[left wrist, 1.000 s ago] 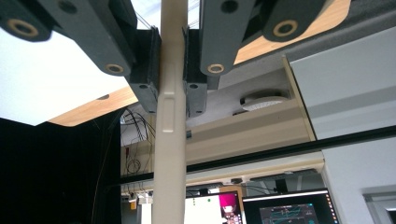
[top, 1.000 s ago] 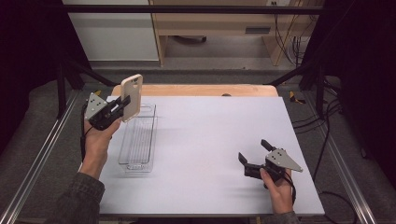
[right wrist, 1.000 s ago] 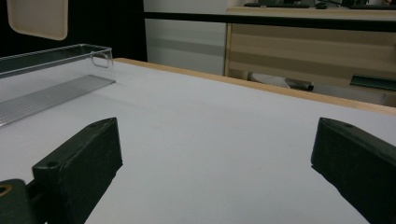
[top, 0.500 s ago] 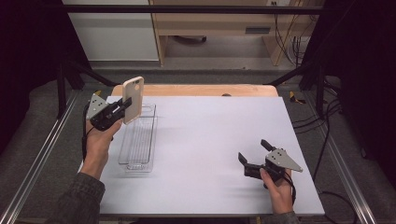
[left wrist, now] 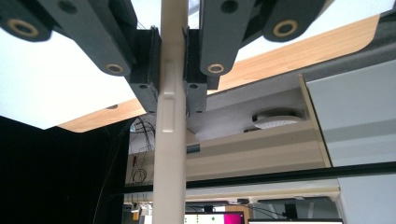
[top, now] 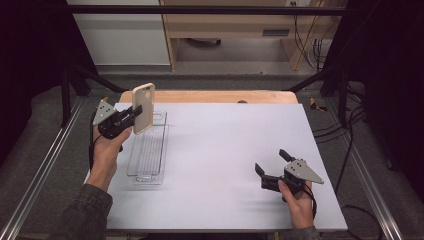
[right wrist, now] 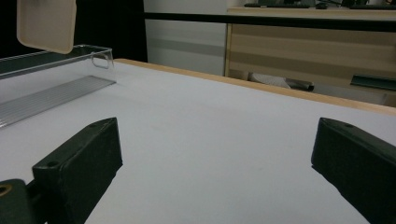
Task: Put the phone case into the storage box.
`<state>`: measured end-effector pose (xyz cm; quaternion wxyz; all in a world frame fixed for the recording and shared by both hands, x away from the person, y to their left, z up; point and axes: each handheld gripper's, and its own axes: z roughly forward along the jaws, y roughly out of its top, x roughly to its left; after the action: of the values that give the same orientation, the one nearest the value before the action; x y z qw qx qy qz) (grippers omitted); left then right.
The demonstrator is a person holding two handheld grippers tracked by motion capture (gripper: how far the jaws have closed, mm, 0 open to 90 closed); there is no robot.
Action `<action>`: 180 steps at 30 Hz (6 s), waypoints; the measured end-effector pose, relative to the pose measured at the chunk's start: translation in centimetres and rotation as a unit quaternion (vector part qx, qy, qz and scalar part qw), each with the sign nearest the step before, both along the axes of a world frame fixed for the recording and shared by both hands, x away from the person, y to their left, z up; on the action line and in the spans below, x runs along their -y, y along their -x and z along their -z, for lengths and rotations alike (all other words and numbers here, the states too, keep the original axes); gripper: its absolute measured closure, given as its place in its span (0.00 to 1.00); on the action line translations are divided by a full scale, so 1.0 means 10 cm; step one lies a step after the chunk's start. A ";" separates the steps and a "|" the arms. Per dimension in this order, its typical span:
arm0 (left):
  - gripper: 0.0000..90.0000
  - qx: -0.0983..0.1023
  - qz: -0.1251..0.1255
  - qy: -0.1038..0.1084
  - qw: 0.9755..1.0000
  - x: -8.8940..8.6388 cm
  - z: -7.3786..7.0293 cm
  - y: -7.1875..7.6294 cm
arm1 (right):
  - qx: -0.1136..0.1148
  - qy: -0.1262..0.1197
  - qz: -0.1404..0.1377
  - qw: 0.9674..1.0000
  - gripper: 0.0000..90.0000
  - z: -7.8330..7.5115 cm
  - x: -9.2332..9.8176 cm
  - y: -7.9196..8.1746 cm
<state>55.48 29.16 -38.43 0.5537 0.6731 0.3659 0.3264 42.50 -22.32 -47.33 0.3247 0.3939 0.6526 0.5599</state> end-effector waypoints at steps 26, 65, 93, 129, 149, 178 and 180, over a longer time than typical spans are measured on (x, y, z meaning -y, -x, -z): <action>0.88 -0.032 -0.003 0.013 0.999 0.01 0.08 -0.11 | 0.003 -0.003 -0.004 1.000 0.02 -0.01 -0.02 0.01; 0.88 -0.080 0.040 -0.004 0.996 0.08 0.15 -0.40 | 0.000 0.003 -0.004 1.000 0.02 -0.01 -0.02 0.00; 0.88 -0.110 0.050 -0.015 0.993 0.08 0.22 -0.49 | -0.003 0.004 -0.003 1.000 0.02 0.01 -0.02 -0.01; 0.88 -0.129 0.048 -0.022 0.990 0.14 0.29 -0.54 | -0.007 0.003 -0.005 1.000 0.02 0.01 -0.02 -0.01; 0.88 -0.136 0.042 -0.022 0.990 0.15 0.33 -0.57 | -0.009 0.002 -0.006 1.000 0.02 0.01 -0.02 -0.01; 0.88 -0.138 0.014 -0.025 0.990 0.10 0.36 -0.62 | -0.010 0.000 -0.004 1.000 0.02 0.02 -0.01 -0.02; 0.88 -0.137 0.008 -0.031 0.990 0.10 0.36 -0.62 | -0.010 0.000 -0.004 1.000 0.02 0.02 -0.01 -0.02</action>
<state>61.66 28.19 -41.99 0.4799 0.7308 0.4231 0.2378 42.68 -22.22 -47.50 0.3158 0.3972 0.6572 0.5573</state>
